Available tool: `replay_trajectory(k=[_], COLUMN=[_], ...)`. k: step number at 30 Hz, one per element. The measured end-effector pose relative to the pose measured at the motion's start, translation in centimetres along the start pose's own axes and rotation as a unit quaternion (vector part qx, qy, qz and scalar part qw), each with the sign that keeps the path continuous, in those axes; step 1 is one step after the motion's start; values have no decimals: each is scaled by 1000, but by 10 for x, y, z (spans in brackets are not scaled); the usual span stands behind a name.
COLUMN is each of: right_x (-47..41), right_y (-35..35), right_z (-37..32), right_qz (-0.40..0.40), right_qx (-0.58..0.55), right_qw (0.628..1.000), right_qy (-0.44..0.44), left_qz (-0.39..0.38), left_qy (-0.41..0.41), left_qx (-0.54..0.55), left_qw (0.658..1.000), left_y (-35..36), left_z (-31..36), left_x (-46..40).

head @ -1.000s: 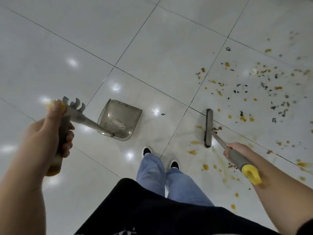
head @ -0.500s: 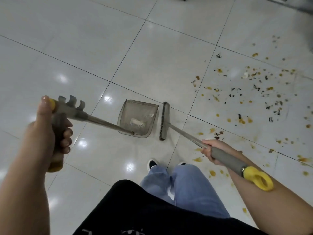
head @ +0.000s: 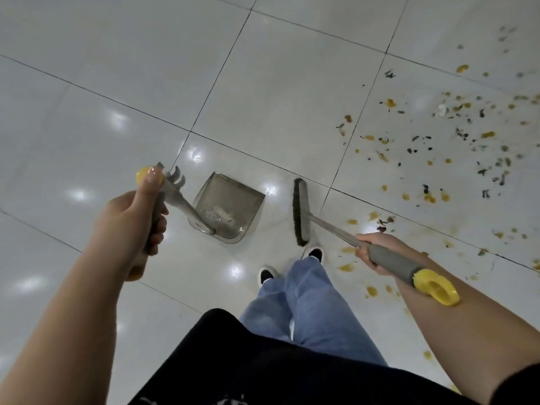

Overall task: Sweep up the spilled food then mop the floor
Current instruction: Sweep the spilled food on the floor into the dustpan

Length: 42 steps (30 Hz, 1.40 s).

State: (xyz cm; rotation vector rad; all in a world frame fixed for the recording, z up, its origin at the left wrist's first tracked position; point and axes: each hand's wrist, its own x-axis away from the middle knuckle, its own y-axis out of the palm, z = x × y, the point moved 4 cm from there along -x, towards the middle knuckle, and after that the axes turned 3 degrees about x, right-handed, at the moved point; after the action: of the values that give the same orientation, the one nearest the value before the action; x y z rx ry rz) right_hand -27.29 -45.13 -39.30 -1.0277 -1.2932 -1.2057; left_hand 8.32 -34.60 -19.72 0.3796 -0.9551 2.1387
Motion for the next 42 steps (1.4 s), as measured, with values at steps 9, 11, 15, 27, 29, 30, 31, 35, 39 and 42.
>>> replay_trajectory(k=[9, 11, 15, 27, 29, 30, 31, 35, 39, 42], right_x=[30, 32, 42, 48, 41, 37, 34, 31, 35, 39], right_y=[-96, -114, -140, -148, -148, -149, -152, -183, -220, -228], right_z=[-22, -28, -42, -40, -39, -37, -35, -19, -1, 1], right_qz=[80, 127, 132, -46, -65, -70, -61, -33, -25, 24], right_qx=[-34, -5, 4, -204, -238, -252, -261, -317, -382, -362], right_qw=[996, 990, 988, 975, 964, 960, 958, 942, 918, 925], right_qy=[-34, -65, -76, -80, -97, -101, -103, -101, -106, -113], left_qz=[-48, -59, -44, -112, -126, -136, -146, -175, -212, -240], left_qy=[48, 63, 76, 116, 128, 135, 140, 142, 160, 171], left_qx=[-65, -80, -73, -79, -88, -90, -91, -81, -71, -79], left_qw=[996, 993, 993, 984, 980, 977, 975, 971, 961, 952], left_y=[44, 55, 62, 140, 155, 162, 169, 194, 216, 233], left_z=[41, 52, 68, 136, 147, 153, 159, 180, 196, 206], left_x=[-2, -2, -9, -1, 6, 9, 12, 13, 4, -3])
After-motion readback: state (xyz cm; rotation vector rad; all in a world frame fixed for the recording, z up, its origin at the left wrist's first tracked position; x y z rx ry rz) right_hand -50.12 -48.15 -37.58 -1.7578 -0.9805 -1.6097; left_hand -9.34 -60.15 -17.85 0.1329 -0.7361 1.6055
